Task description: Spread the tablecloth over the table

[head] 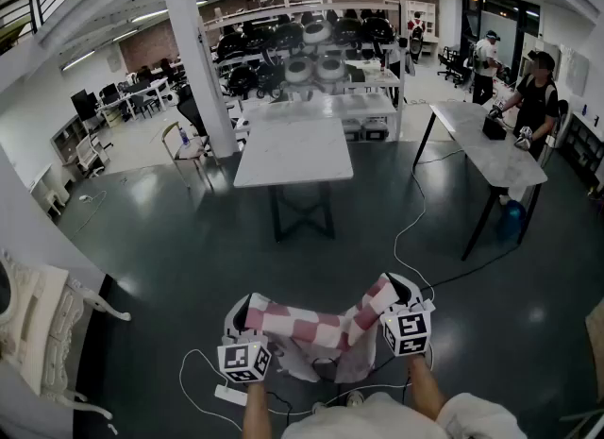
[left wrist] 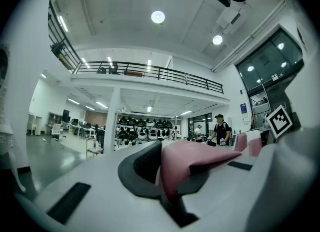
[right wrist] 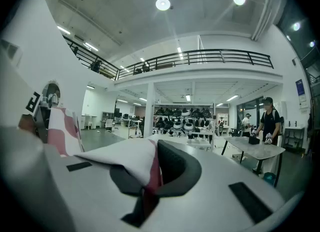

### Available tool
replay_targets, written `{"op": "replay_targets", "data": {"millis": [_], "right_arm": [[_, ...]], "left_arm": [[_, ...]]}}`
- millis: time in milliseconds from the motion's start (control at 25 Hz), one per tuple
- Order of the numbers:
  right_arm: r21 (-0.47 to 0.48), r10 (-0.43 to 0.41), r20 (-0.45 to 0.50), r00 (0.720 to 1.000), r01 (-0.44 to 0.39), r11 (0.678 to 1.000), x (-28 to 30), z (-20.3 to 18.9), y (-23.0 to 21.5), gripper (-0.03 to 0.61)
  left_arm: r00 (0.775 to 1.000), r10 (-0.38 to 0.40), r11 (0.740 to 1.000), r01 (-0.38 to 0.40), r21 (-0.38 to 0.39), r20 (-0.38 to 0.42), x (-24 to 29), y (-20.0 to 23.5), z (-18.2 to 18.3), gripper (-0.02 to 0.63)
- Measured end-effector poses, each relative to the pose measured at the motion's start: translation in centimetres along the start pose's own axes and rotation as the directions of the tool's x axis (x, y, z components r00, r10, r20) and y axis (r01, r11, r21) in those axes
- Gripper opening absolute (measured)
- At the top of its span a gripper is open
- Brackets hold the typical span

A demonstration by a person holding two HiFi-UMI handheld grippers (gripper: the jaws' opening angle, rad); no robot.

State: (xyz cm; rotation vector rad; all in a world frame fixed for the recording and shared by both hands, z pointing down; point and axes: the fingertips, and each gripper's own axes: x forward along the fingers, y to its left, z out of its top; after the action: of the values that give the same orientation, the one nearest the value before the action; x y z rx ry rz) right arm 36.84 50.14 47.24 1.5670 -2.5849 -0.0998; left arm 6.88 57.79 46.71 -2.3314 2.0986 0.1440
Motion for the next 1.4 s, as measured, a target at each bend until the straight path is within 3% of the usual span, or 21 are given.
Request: {"op": "replay_targets", "data": {"millis": [920,1400], "right_arm": [[0.002,0.064,0.036,0.997,-0.064,0.998,3.7,-1.1,-5.0,0.014],[-0.014,0.037,0.067,0.997,-0.036,0.999,11.5,0.3,-8.2,0.014]], "left_arm": [[0.998,0.052,0.999,-0.052,-0.001,0.026,5.2,-3.7,-1.0,0.028],[0.997,0.009,1.000,-0.009,-0.004,0.073,14.7,-1.7,-0.5,0.028]]}}
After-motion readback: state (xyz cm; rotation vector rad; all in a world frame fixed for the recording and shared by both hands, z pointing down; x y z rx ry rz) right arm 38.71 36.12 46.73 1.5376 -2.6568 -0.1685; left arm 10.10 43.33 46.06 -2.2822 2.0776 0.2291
